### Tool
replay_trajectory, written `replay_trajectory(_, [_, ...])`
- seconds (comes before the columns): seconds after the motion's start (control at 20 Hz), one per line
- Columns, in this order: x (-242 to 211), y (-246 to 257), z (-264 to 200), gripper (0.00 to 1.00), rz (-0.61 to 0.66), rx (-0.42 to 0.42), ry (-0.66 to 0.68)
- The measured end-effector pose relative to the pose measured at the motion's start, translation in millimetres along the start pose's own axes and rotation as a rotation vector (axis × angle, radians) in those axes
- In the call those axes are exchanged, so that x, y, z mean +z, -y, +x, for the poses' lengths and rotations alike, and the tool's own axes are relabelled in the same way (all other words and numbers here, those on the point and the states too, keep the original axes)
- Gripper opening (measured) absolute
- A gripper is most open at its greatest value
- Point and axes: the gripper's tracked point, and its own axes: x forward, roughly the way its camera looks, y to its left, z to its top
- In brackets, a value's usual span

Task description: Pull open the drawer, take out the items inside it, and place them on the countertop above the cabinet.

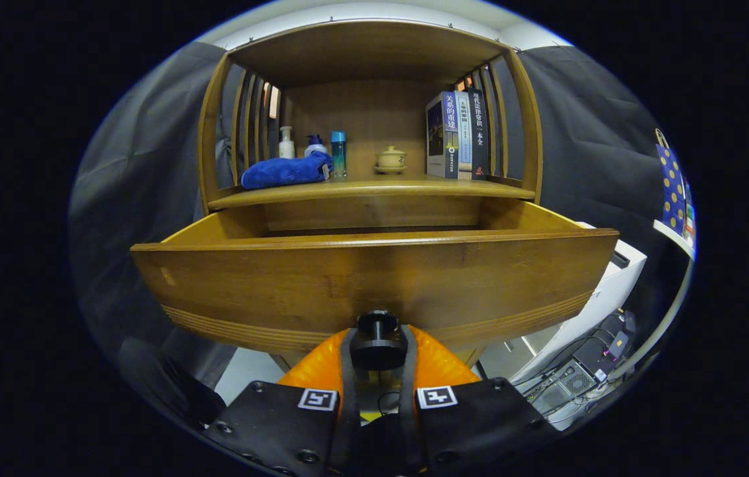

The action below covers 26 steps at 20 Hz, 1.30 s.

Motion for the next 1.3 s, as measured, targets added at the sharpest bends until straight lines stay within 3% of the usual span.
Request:
replay_trajectory(0.3, [-4.6,0.0,-13.0,0.30,0.009,-0.004,-0.011])
replay_trajectory(0.65, [6.0,-1.8,-16.5,0.49,0.006,0.006,-0.030])
replay_trajectory(0.7, [14.0,-4.1,-21.3,0.53,0.021,0.014,-0.014])
replay_trajectory(0.9, [63.3,-7.3,-36.2,0.87,0.032,0.021,0.044])
replay_trajectory(1.1, [105.1,-7.1,-47.5,1.00,0.015,0.012,0.084])
replay_trajectory(1.3, [139.9,-14.6,-36.7,1.00,0.004,0.030,0.100])
